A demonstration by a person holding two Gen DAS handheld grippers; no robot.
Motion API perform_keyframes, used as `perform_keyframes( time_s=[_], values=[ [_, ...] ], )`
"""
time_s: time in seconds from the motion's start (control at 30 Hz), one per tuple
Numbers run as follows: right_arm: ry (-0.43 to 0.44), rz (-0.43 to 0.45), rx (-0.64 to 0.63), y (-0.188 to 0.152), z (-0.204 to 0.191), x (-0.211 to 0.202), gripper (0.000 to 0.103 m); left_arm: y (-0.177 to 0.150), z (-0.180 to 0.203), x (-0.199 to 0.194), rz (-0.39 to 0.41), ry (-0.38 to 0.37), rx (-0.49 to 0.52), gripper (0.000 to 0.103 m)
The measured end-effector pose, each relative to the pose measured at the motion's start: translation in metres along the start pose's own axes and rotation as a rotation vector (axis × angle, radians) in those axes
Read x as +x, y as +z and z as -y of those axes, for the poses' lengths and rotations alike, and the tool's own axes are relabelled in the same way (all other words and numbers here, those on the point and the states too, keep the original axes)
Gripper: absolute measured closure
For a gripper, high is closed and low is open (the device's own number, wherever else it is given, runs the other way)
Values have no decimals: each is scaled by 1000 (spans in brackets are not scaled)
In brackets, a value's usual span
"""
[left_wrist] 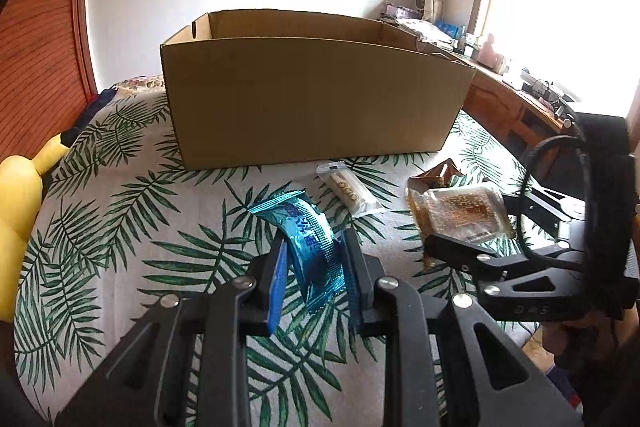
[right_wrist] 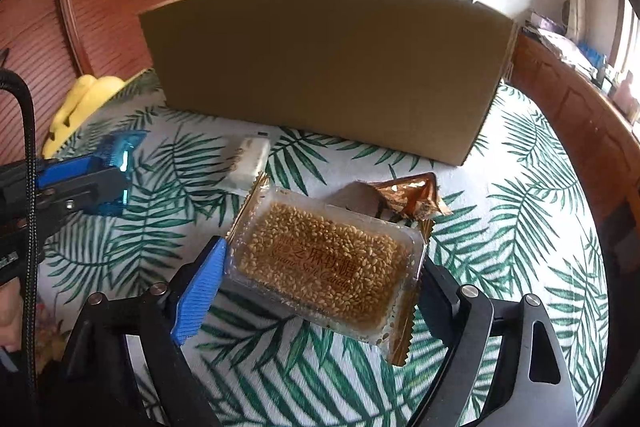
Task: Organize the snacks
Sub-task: 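Grasp the clear sesame bar tray with right tool while left tool holds the blue packet, then carry both snacks over the box and open both tools to release them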
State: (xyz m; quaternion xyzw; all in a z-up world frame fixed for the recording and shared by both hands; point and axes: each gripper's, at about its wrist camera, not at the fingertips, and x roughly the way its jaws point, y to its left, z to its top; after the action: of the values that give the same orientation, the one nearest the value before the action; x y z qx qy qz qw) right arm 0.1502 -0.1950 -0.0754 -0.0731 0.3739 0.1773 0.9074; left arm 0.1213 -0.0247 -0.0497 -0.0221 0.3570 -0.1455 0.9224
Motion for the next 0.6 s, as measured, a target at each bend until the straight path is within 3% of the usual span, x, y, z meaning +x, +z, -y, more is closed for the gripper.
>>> perform_keyframes(
  time_s=[0.6],
  values=[
    [3, 129, 12, -7, -1, -67, 15, 3, 19, -20, 37, -38, 26, 80]
  ],
)
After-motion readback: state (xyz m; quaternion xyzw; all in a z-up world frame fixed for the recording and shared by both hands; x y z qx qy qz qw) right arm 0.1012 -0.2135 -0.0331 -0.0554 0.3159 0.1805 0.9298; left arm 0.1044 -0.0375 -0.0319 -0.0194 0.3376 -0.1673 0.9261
